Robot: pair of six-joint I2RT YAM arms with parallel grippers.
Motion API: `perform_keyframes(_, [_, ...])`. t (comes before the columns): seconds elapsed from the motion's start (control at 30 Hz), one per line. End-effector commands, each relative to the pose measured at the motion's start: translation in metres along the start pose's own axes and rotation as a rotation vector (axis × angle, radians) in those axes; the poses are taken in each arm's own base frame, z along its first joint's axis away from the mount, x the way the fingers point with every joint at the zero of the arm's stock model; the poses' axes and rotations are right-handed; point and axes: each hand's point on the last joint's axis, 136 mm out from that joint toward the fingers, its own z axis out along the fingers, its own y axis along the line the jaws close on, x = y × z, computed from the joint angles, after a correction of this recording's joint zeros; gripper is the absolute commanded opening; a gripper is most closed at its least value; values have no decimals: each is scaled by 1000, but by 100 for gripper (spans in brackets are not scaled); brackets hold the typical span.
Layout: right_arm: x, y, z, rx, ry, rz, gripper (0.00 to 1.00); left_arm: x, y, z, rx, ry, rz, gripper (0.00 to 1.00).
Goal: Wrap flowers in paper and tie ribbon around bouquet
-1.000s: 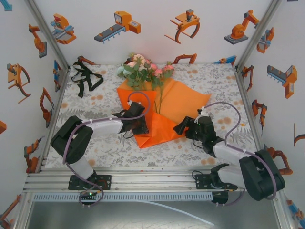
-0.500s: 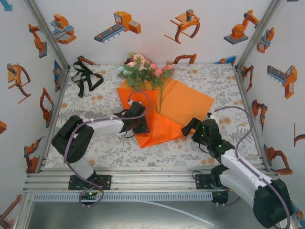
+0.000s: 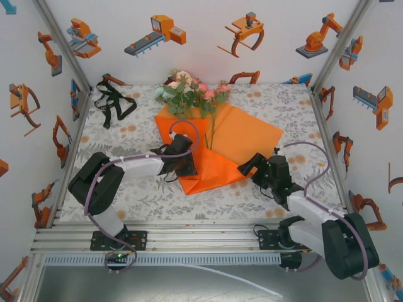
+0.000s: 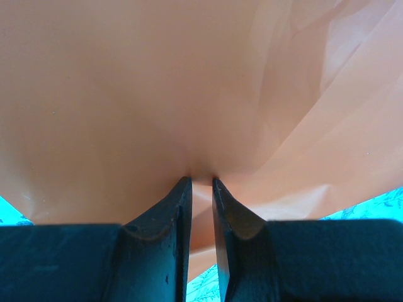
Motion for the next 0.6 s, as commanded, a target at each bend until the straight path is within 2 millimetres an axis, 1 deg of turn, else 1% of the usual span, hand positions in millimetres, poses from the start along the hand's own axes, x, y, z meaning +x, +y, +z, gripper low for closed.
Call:
perform_keyframes(0.0, [2,-6,-2,6,-1,21,59,3,10,1,-57,7,8,25])
perform_keyframes(0.1, [4,-10,-4,26,0,14,40,3,11,1,-61,6,8,25])
perform_keyframes(0.23, [1,-8,-9,17,-22,9,25,5,13,3,-67,13,4,24])
perform_keyframes(0.33, [-5,0,-12,-12,-37,-14,11,6,14,5,-74,15,3,24])
perform_keyframes(0.37, [-7,6,-13,-30,-42,-29,4,6,15,5,-77,15,3,24])
perform_keyframes(0.4, [-9,11,-13,-48,-42,-45,0,6,15,6,-79,16,4,24])
perform_keyframes(0.5, [-17,33,-16,-113,-37,-103,0,8,18,9,-92,20,2,24])
perform_keyframes(0.57, [-23,57,-20,-179,-32,-171,0,9,20,11,-99,25,2,24])
